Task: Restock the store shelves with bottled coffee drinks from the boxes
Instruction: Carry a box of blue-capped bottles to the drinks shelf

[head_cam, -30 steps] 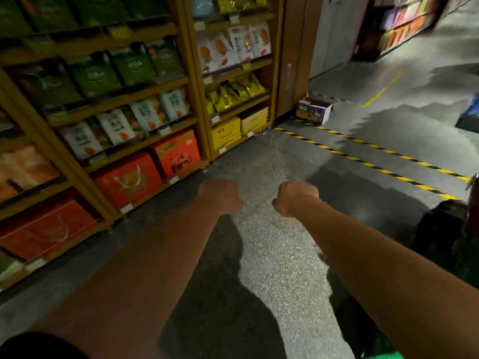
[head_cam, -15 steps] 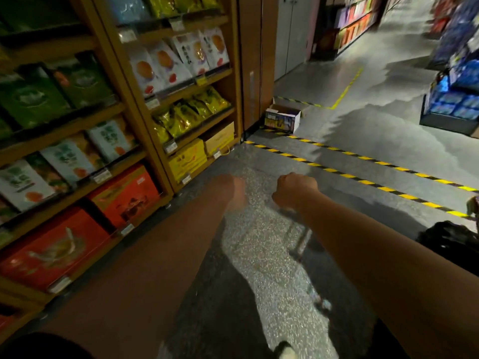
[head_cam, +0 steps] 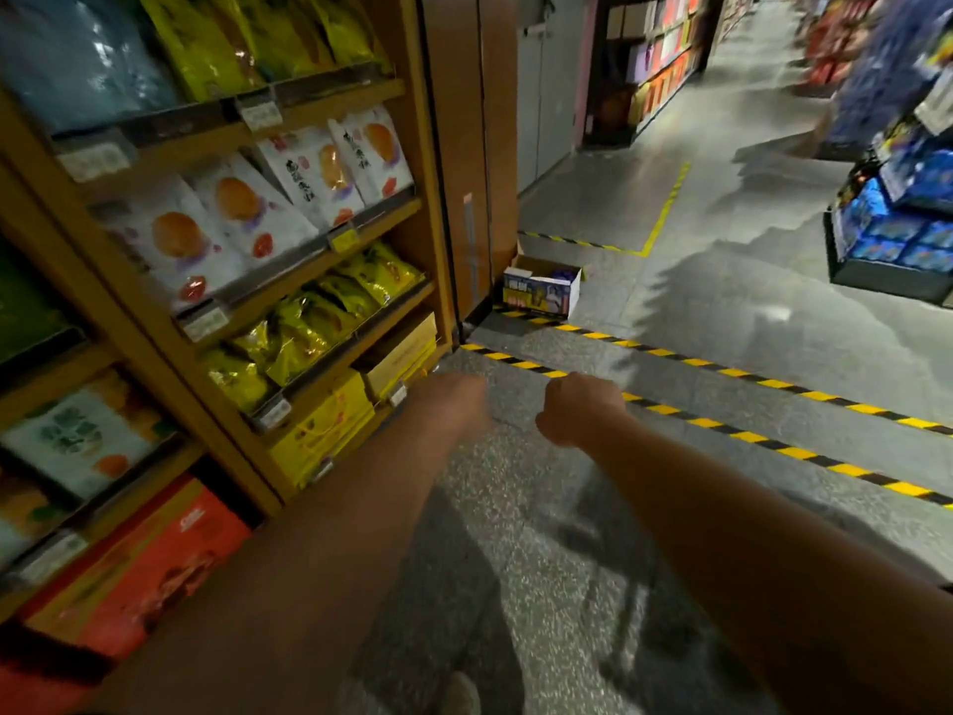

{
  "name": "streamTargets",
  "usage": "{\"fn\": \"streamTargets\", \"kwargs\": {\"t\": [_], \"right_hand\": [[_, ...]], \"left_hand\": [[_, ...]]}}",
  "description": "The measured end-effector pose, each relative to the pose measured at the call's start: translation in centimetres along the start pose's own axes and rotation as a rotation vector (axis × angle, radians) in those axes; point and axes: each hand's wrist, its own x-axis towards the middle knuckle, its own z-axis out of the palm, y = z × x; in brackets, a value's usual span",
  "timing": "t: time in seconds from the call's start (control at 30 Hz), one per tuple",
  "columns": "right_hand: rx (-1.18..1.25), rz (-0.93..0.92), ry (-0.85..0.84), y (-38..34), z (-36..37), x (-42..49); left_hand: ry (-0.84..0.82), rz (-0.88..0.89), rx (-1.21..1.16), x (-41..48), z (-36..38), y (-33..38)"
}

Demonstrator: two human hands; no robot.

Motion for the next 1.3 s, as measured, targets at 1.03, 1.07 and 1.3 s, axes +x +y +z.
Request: {"fn": "streamTargets", "kwargs": {"t": [1.03, 1.07, 1.3], "right_hand": [[0.086, 0.164, -0.045, 29.6, -12.0, 70.2], [0.084, 0.155, -0.047, 30.4, -12.2, 72.4], [0.084, 0.144, -0.081, 35.9, -14.0, 88.5]], "left_hand": [[-0.132, 0.115, -0.033, 76.3, -21.7, 5.7], [-0.13, 0.11, -0.037, 78.6, -22.2, 5.8], [-0.117, 0.132, -0.011, 95.9, -25.3, 6.0]]}}
